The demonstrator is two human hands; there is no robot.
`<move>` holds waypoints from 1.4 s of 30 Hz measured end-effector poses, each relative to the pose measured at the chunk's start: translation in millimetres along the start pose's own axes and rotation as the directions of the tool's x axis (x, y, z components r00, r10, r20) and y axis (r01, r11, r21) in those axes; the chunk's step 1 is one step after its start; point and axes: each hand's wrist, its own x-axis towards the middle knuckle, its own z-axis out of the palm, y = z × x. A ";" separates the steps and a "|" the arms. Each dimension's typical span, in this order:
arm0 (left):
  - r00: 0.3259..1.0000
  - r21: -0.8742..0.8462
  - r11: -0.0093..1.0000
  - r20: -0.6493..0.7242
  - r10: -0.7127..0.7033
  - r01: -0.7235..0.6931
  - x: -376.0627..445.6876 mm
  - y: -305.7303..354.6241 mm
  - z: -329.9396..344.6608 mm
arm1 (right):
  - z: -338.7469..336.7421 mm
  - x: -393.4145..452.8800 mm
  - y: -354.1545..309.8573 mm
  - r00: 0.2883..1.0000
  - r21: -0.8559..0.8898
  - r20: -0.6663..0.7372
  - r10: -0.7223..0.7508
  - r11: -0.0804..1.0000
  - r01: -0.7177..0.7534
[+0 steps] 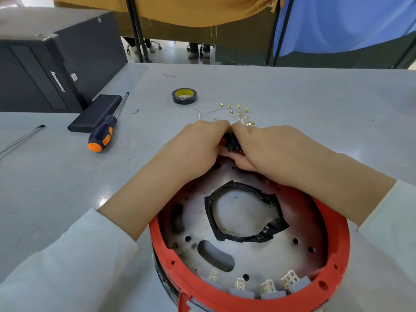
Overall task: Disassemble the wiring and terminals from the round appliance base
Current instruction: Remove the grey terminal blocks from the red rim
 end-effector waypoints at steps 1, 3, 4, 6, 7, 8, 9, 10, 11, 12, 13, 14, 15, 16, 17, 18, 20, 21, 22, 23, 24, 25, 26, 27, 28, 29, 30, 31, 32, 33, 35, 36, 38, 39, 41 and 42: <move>1.000 -0.014 1.000 0.000 -0.006 0.006 -0.4 -0.2 -0.7 | 0.8 3.9 -0.3 1.000 -0.001 0.023 -0.004 1.000 0.004; 1.000 -0.023 1.000 0.003 -0.020 0.020 -1.1 -0.3 -1.7 | 1.1 8.9 -1.0 0.999 0.025 0.052 -0.006 1.000 0.005; 1.000 -0.018 1.000 0.002 -0.020 0.020 -1.0 -0.4 -1.7 | 1.5 9.8 -0.3 0.999 0.041 0.048 -0.001 0.999 -0.001; 1.000 -0.006 1.000 -0.010 -0.012 0.012 -0.3 -0.2 -1.1 | 4.1 10.2 0.6 0.999 0.058 0.035 0.001 0.998 -0.003; 1.000 -0.005 1.000 -0.016 -0.007 0.007 0.2 -0.4 -0.4 | 5.5 9.7 0.0 0.999 0.060 0.034 -0.001 0.998 -0.001; 1.000 -0.005 1.000 -0.019 -0.004 0.004 0.9 -1.1 0.5 | 7.0 9.6 -0.5 0.999 0.059 0.036 -0.010 0.998 0.008; 1.000 -0.007 1.000 -0.022 -0.004 0.004 1.7 -2.0 1.2 | 7.3 9.9 -1.0 0.999 0.055 0.039 -0.016 0.998 0.014; 1.000 -0.009 1.000 -0.023 -0.007 0.007 2.3 -3.0 1.8 | 6.7 10.0 -0.8 0.999 0.068 0.038 -0.009 0.998 0.007; 1.000 -0.013 1.000 -0.026 -0.011 0.011 2.8 -4.0 2.0 | 5.6 9.9 0.7 1.000 0.111 0.022 0.016 0.994 -0.019; 0.999 -0.021 1.000 -0.031 -0.021 0.021 2.7 -4.8 2.3 | 4.3 9.5 3.0 0.997 0.202 0.005 0.077 0.976 -0.076; 0.999 -0.031 0.999 -0.035 -0.037 0.036 2.6 -5.3 2.7 | 3.1 8.5 7.1 0.989 0.325 -0.012 0.146 0.936 -0.134; 0.998 -0.038 0.998 -0.038 -0.053 0.052 2.1 -5.6 3.3 | 2.6 6.6 11.4 0.973 0.448 -0.028 0.228 0.873 -0.192; 0.997 -0.042 0.997 -0.039 -0.064 0.063 2.0 -5.2 4.0 | 3.0 4.8 14.8 0.956 0.515 -0.058 0.286 0.830 -0.217; 0.997 -0.044 0.997 -0.041 -0.070 0.068 1.9 -4.6 4.3 | 3.6 3.8 16.9 0.945 0.523 -0.074 0.319 0.819 -0.235; 0.997 -0.049 0.996 -0.041 -0.071 0.069 2.2 -4.1 4.3 | 3.9 3.9 17.3 0.939 0.511 -0.069 0.338 0.820 -0.258; 0.997 -0.057 0.996 -0.035 -0.072 0.070 2.2 -3.6 3.8 | 5.0 4.5 16.6 0.934 0.484 -0.061 0.353 0.829 -0.281; 0.997 -0.072 0.995 -0.023 -0.070 0.068 1.4 -2.2 2.8 | 5.7 5.6 15.1 0.927 0.448 -0.044 0.372 0.837 -0.315; 0.997 -0.074 0.995 -0.018 -0.069 0.067 1.0 -1.5 2.7 | 6.0 5.5 15.1 0.928 0.439 -0.031 0.371 0.839 -0.321; 0.998 -0.074 0.995 -0.011 -0.068 0.067 0.2 -0.5 2.4 | 6.2 5.4 15.7 0.928 0.445 -0.026 0.372 0.835 -0.322; 0.998 -0.074 0.995 -0.005 -0.067 0.066 -0.6 0.3 2.2 | 5.9 5.4 16.3 0.926 0.464 -0.023 0.376 0.825 -0.323; 0.998 -0.074 0.995 -0.004 -0.066 0.065 -1.4 1.3 1.9 | 5.3 6.0 17.2 0.923 0.496 -0.014 0.384 0.804 -0.327; 0.998 -0.070 0.995 -0.004 -0.066 0.066 -1.7 2.2 1.4 | 5.2 7.2 18.4 0.915 0.545 0.007 0.404 0.766 -0.342; 0.998 -0.066 0.995 -0.001 -0.069 0.068 -2.1 3.2 0.7 | 5.7 8.7 20.5 0.898 0.623 0.027 0.440 0.695 -0.359; 0.997 -0.063 0.995 0.006 -0.071 0.072 -2.3 3.7 0.0 | 6.9 10.5 24.8 0.866 0.724 0.049 0.497 0.580 -0.373; 0.997 -0.058 0.996 0.012 -0.073 0.074 -2.4 3.8 -0.4 | 8.0 11.5 30.4 0.826 0.826 0.088 0.557 0.422 -0.373; 0.997 -0.052 0.996 0.015 -0.073 0.073 -2.4 3.6 -0.4 | 9.5 11.2 37.0 0.786 0.892 0.151 0.599 0.260 -0.369; 0.997 -0.043 0.997 0.018 -0.069 0.070 -2.6 3.5 -0.1 | 11.6 9.3 44.4 0.759 0.908 0.212 0.616 0.163 -0.386; 0.998 -0.035 0.997 0.018 -0.065 0.066 -2.3 2.9 0.0 | 16.2 7.8 53.2 0.748 0.887 0.255 0.613 0.160 -0.434; 0.998 -0.028 0.998 0.018 -0.061 0.061 -2.0 2.5 0.2 | 21.9 6.3 61.4 0.747 0.848 0.285 0.600 0.204 -0.488; 0.998 -0.024 0.998 0.017 -0.058 0.059 -1.7 2.1 0.7 | 27.1 5.0 68.4 0.747 0.809 0.308 0.589 0.251 -0.531; 0.998 -0.022 0.998 0.013 -0.056 0.057 -0.8 1.3 1.5 | 35.7 4.3 77.9 0.745 0.755 0.340 0.574 0.305 -0.580; 0.998 -0.021 0.998 0.012 -0.056 0.056 -0.4 1.1 2.0 | 40.3 4.7 81.2 0.749 0.722 0.345 0.566 0.350 -0.596; 0.998 -0.024 0.998 0.013 -0.056 0.056 0.1 0.8 2.5 | 47.6 7.4 84.4 0.766 0.612 0.345 0.543 0.488 -0.622; 0.998 -0.027 0.998 0.013 -0.057 0.057 0.1 0.8 2.6 | 50.6 9.9 84.7 0.779 0.579 0.342 0.526 0.535 -0.616; 0.998 -0.031 0.998 0.013 -0.061 0.061 0.3 0.7 2.5 | 55.5 16.9 81.6 0.806 0.566 0.327 0.493 0.581 -0.585; 0.998 -0.033 0.997 0.013 -0.062 0.063 0.5 0.4 2.5 | 57.9 20.7 78.9 0.815 0.556 0.317 0.485 0.601 -0.574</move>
